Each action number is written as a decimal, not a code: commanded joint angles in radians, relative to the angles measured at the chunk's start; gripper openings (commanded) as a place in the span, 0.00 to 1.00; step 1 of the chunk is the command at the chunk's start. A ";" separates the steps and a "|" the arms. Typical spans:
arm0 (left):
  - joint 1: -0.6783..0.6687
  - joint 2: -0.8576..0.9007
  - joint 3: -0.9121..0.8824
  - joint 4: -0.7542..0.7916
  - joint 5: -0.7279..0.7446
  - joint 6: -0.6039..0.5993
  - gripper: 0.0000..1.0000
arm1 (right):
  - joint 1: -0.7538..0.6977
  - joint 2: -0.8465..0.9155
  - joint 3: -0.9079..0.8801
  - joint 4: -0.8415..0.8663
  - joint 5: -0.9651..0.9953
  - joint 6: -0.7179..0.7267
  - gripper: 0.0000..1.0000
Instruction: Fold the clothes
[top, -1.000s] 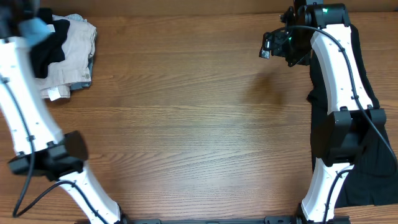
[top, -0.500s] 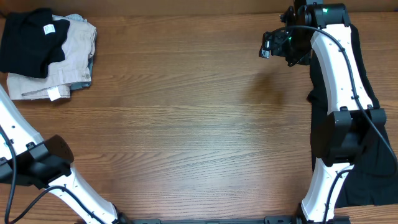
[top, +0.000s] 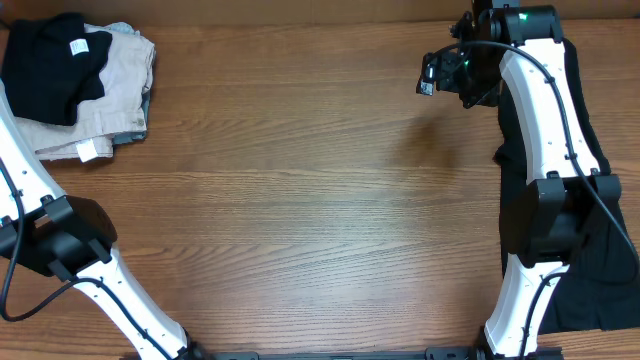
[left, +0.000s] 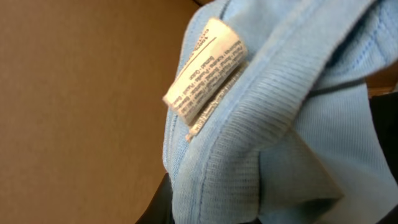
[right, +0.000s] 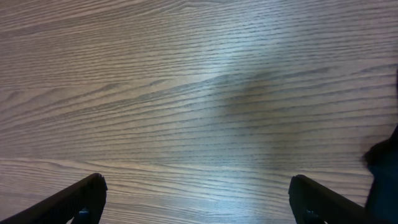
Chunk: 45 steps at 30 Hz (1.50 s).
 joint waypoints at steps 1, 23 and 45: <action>0.006 0.013 0.010 0.017 -0.015 0.013 0.04 | 0.003 -0.011 0.020 0.012 -0.002 -0.002 0.98; -0.273 0.202 0.004 -0.399 0.189 -0.592 0.40 | 0.002 -0.012 0.020 -0.012 -0.002 -0.006 1.00; -0.608 -0.120 0.050 -0.507 0.179 -0.852 1.00 | 0.013 -0.217 0.138 -0.112 0.015 -0.006 1.00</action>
